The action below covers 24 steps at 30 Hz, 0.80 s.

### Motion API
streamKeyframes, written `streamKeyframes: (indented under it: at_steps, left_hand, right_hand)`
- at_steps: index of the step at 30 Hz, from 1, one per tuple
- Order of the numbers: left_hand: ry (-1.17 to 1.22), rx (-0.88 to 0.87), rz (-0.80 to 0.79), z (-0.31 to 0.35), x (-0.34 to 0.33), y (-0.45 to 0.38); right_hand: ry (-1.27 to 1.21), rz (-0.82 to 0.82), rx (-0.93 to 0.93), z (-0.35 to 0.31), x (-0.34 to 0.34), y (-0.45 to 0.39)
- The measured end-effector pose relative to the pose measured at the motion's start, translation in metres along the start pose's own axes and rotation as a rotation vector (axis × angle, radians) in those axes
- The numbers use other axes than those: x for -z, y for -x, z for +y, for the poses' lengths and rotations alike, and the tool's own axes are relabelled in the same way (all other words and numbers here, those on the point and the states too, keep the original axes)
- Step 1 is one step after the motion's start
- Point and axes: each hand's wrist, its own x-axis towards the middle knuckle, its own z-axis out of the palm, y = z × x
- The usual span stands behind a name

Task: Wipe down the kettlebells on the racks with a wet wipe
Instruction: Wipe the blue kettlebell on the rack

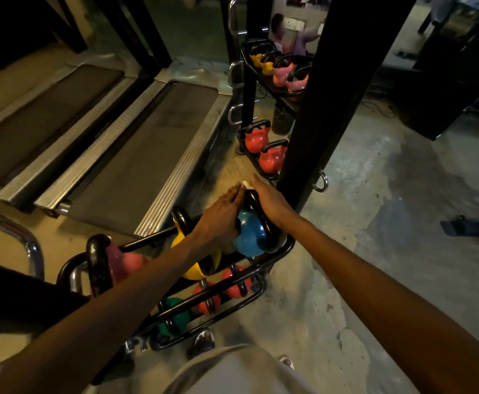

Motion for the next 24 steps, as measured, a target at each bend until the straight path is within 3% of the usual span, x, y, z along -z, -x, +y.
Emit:
streamKeyframes:
  at_steps: [4, 8, 15, 18, 24]
  left_hand:
    - [0.049, -0.042, -0.016, 0.007, 0.001, 0.001]
    - [0.063, -0.026, 0.016, 0.005, -0.001, 0.000]
    - [0.045, -0.012, 0.108, 0.013, -0.013, 0.001]
    - [0.042, -0.010, 0.189, 0.027, -0.022, 0.008]
    - [0.032, 0.072, 0.252, 0.050, -0.033, 0.009]
  right_hand:
    - [-0.450, -0.052, -0.174, 0.005, 0.013, -0.017]
    - [-0.651, -0.119, -0.265, 0.023, 0.025, -0.008]
    - [-0.612, 0.087, -0.161, 0.050, 0.017, 0.007]
    - [-0.504, 0.231, -0.150, 0.058, 0.017, 0.006]
    - [-0.348, 0.347, -0.012, 0.068, 0.029, 0.021]
